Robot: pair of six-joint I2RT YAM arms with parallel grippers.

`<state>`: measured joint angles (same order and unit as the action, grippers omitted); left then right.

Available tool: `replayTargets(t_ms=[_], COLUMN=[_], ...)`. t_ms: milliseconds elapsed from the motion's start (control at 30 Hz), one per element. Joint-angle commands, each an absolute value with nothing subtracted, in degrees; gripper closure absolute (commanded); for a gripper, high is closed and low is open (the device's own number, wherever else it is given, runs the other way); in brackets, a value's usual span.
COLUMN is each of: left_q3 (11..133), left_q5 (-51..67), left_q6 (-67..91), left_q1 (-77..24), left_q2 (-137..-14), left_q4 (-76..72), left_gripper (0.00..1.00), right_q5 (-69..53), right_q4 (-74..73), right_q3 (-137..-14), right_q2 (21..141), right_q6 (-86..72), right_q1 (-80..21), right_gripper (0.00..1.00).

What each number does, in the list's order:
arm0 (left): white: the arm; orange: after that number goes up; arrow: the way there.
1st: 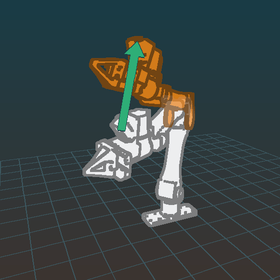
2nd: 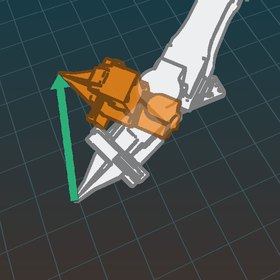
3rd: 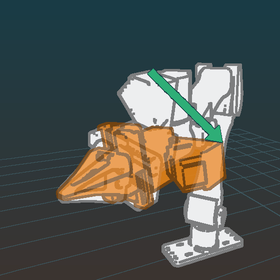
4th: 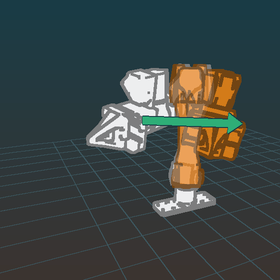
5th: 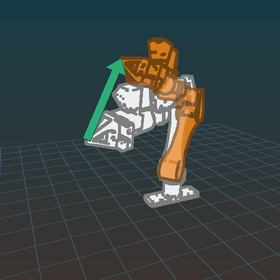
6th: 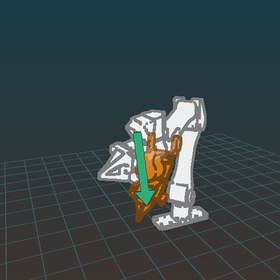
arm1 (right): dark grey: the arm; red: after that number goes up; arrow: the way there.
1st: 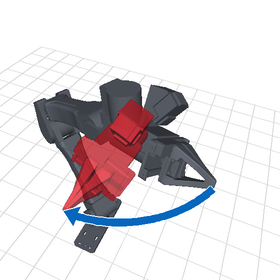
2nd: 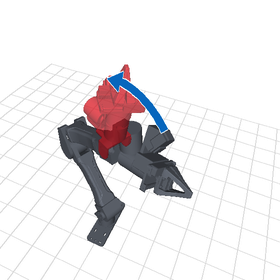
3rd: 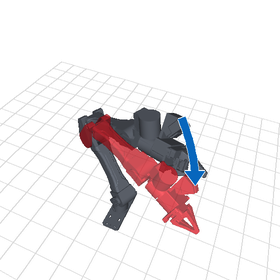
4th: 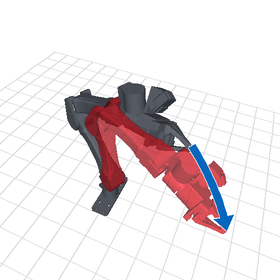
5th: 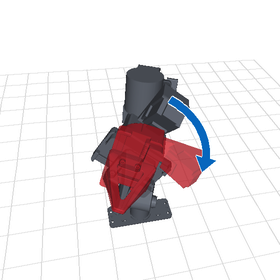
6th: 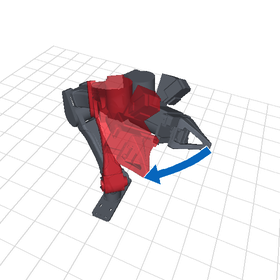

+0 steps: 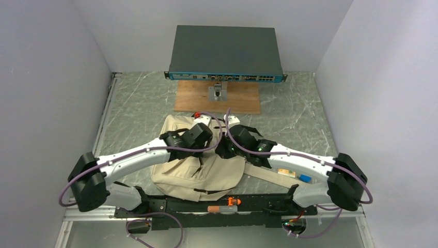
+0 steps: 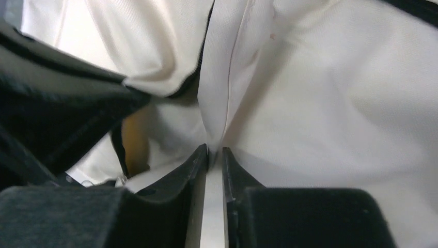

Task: Pack the student bag
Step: Unzip the student bag at the center of the board, then pick up the stationery from the center of the board.

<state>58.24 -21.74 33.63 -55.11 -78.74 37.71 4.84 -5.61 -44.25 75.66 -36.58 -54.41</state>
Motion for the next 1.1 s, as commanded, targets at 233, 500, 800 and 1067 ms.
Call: replayTargets(t_ms=[233, 500, 800, 1067], left_q3=[43.51, 42.02, 40.93, 41.4], left_q5=[-8.06, -2.46, -0.53, -0.53], left_q6=[33.35, 32.28, 33.23, 33.02], left_q1=[-46.52, -42.63, -42.47, -42.53], left_q2=[-58.97, -56.06, -55.1, -54.44], left_q4=[22.8, 21.71, 21.56, 22.68], left_gripper=[1.0, 1.0, 1.0, 1.0], right_q5=[2.26, 3.13, 3.93, 4.4], right_q4=[-24.65, -27.51, -24.45, -22.58], right_q3=[-44.18, -44.62, -46.81, -48.17], right_q2=[52.47, 64.7, 77.38, 81.88], right_q6=[-18.07, -21.81, -19.7, -18.49], right_q1=[-68.34, -87.72, -90.27, -91.15], right_gripper=[0.35, 0.35, 0.43, 0.43])
